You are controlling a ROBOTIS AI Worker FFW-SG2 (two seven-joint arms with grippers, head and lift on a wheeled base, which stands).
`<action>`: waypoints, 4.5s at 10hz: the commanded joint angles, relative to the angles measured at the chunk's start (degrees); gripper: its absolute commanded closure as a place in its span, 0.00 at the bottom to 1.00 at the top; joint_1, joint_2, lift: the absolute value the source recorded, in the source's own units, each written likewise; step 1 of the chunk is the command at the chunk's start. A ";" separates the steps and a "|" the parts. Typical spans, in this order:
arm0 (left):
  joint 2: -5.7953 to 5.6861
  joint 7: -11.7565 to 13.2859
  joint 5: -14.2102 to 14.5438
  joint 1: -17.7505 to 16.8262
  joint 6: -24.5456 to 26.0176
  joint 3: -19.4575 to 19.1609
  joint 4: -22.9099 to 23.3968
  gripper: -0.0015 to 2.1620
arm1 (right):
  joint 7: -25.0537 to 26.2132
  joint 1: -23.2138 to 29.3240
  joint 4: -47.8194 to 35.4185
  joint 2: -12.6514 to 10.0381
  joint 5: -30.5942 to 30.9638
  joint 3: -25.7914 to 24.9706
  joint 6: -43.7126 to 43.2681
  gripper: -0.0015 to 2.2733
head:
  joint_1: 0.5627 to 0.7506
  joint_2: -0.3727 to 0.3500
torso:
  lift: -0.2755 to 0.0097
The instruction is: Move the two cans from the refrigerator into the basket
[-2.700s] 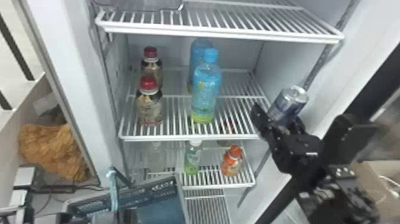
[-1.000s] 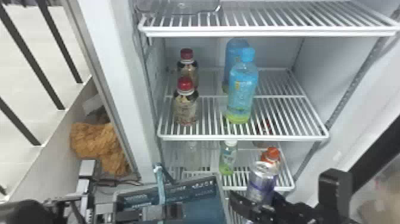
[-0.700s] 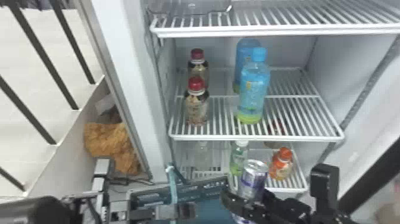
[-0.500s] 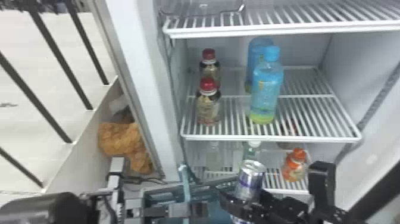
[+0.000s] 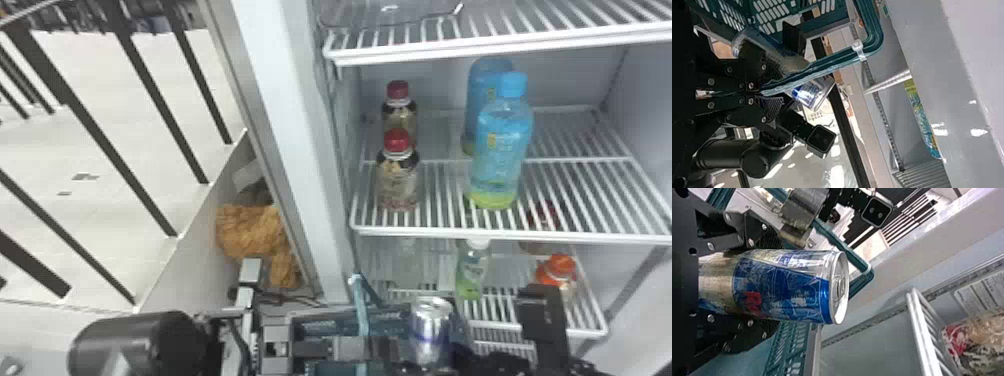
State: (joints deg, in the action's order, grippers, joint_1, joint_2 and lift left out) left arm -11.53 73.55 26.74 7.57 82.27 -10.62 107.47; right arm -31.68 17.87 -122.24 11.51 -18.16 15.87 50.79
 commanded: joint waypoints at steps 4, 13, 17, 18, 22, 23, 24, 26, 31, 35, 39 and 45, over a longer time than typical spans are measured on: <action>0.02 -0.08 0.57 0.16 -0.15 -0.12 -0.10 0.55 | -0.05 0.97 0.11 -0.17 0.91 -1.59 0.25 0.15 | 0.70 0.82 | 0.88; -0.16 -0.08 0.68 0.44 -0.15 -0.58 -0.10 0.55 | -2.87 19.25 -17.04 -1.58 -3.55 -20.21 -1.16 0.15 | 0.70 0.62 | 0.88; -0.16 -0.25 0.45 0.58 0.13 -0.81 -0.38 0.55 | -3.92 28.67 -11.98 -2.19 0.11 -24.67 -31.11 0.15 | 0.70 0.46 | 0.88; -0.16 -0.25 0.45 0.58 0.13 -0.69 -0.67 0.55 | -3.83 30.36 -10.43 -2.37 4.80 -25.47 -37.86 0.15 | 0.70 0.43 | 0.88; 0.28 -0.52 0.68 1.14 0.13 -1.27 -0.81 0.55 | -2.34 32.75 -3.82 -6.24 19.88 -33.12 -57.69 0.15 | 0.70 0.29 | 0.88; 0.46 -0.69 0.91 1.14 0.13 -1.38 -0.81 0.55 | -2.07 33.73 -3.12 -8.17 22.16 -35.41 -61.20 0.15 | 0.70 0.22 | 0.88; 0.64 -0.87 0.91 1.14 0.13 -1.61 -1.09 0.55 | -2.07 33.73 -2.70 -9.31 23.53 -37.01 -62.75 0.15 | 0.70 0.14 | 0.88; 0.90 -0.96 1.02 1.14 -0.01 -1.49 -1.37 0.55 | -2.25 32.19 -1.15 -9.31 23.53 -36.78 -63.87 0.15 | 0.70 0.08 | 0.88; 0.90 -1.04 1.14 1.28 -0.01 -1.49 -1.37 0.55 | -3.74 30.92 -0.03 -8.96 23.76 -36.67 -63.87 0.15 | 0.70 0.09 | 0.88; 0.90 -1.04 1.14 1.42 -0.01 -1.61 -1.37 0.55 | -3.74 30.92 0.68 -8.96 23.19 -36.67 -63.73 0.15 | 0.70 0.09 | 0.88; 0.90 -1.40 2.05 1.98 -0.01 -2.18 -1.51 0.55 | -3.66 30.50 0.96 -9.05 22.73 -36.78 -63.73 0.15 | 0.70 0.09 | 0.88; 0.90 -1.57 2.51 1.84 -0.01 -2.18 -1.51 0.55 | -3.39 30.64 0.25 -9.14 22.51 -36.67 -63.73 0.15 | 0.70 0.08 | 0.88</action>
State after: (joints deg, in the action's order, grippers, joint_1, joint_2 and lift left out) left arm -10.64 71.98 29.24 9.69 82.26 -12.87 105.98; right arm -35.06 48.63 -121.87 2.37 4.35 -20.88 -12.94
